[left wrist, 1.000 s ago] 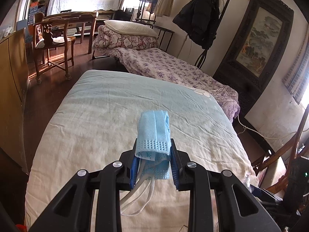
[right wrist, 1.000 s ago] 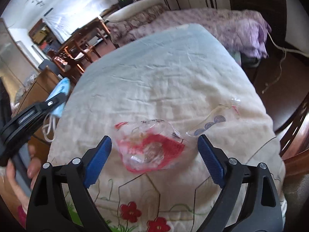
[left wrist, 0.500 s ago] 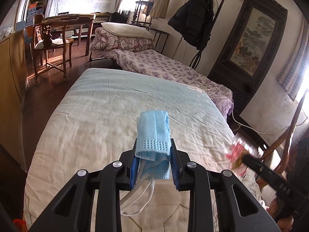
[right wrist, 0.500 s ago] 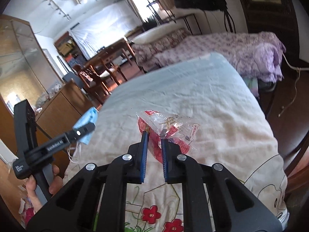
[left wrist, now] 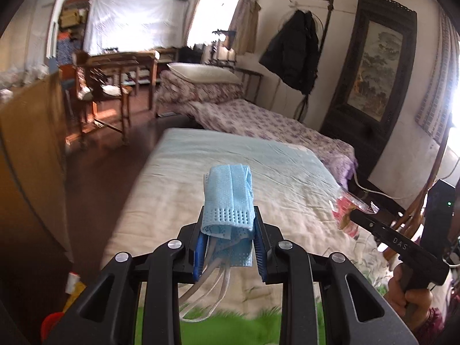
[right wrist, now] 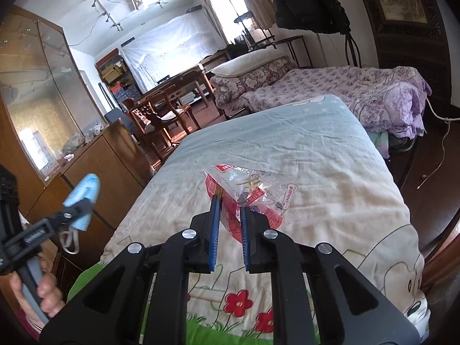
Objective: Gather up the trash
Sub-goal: 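Carry the mask and packet to the red wastebasket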
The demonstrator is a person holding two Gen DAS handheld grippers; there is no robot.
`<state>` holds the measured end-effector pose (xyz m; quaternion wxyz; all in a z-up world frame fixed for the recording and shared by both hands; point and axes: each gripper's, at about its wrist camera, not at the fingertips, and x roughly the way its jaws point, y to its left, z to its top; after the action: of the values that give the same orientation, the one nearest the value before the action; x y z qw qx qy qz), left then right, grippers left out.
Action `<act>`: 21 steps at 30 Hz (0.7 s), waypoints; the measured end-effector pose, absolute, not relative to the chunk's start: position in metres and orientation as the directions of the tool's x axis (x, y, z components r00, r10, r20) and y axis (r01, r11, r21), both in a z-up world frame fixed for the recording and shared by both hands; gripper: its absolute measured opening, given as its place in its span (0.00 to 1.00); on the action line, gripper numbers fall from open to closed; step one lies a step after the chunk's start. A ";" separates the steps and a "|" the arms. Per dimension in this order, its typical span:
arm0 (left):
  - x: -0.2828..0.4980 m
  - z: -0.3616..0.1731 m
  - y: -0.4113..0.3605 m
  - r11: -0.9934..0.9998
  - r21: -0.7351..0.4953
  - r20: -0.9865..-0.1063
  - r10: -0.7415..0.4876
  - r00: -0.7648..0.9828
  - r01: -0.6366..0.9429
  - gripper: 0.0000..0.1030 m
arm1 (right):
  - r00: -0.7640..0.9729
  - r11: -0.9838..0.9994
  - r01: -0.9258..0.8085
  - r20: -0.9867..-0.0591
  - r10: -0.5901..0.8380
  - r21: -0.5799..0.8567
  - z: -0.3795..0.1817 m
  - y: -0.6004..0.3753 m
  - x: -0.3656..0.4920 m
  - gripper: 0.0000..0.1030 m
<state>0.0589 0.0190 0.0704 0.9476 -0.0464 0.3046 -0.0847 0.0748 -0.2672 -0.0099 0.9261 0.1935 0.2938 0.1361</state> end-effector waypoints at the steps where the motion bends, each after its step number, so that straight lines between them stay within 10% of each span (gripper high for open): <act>1: 0.052 0.074 0.024 0.985 -0.127 -0.563 -0.172 0.809 0.120 0.28 | 0.790 0.887 -0.145 -0.488 0.370 0.438 -0.010 -0.265 0.069 0.15; 21: -0.109 0.097 0.159 0.985 0.044 -0.457 0.167 0.874 -0.165 0.28 | 0.697 0.839 -0.266 -0.506 0.507 0.474 -0.002 -0.192 -0.008 0.15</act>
<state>-0.1089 0.1594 0.0965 0.9680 0.0018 0.2360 0.0857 -0.0080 -0.1924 -0.0019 0.9024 0.1857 0.3245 0.2144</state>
